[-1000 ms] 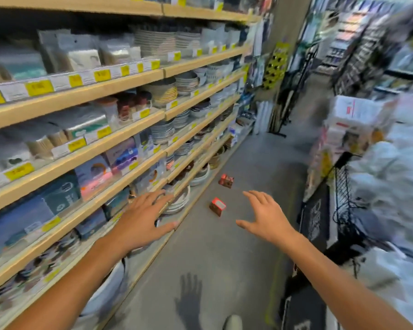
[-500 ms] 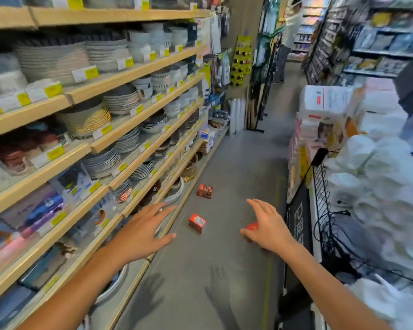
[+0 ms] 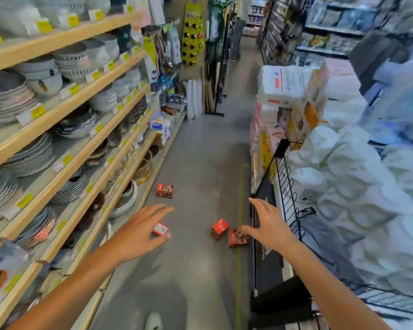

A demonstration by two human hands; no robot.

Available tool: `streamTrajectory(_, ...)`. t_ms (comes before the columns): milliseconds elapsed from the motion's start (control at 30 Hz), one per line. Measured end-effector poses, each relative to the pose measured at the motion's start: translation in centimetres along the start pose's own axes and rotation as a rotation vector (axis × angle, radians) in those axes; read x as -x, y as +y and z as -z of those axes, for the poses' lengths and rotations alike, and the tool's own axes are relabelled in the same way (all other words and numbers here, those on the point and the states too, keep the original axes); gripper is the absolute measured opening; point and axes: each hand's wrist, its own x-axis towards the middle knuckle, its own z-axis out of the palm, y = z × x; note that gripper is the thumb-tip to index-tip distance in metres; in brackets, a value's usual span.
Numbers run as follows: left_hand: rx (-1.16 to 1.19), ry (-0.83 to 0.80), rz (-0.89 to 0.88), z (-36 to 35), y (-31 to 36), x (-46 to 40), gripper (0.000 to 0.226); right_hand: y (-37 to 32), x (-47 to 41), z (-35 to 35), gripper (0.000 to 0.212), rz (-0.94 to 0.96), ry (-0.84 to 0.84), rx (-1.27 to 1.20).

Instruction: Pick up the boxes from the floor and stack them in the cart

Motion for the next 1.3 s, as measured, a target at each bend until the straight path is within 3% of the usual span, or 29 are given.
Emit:
streamTrajectory(333,0.078,-0.077,-0.176,1.9,-5.1,-16.7,0.074,-0.2,-8.0,1.0,0.089,-0.234,-0.021,-0.058)
streamTrajectory(633,0.117,-0.144,-0.200,0.1,-7.8,-27.4,0.073,2.6,-16.2,-0.8,0.088,-0.341,-0.071,-0.138)
streamTrajectory(1033,0.137,-0.257,-0.015,-10.3,-7.2,-43.6,0.068,15.4,-34.6,-7.6,0.098,-0.338,-0.286,-0.374)
streamTrajectory(1300,0.191,-0.269,0.049,-21.5,-12.9,-51.5,0.071,21.6,-42.0,-18.8,0.104,-0.426,-0.366,-0.397)
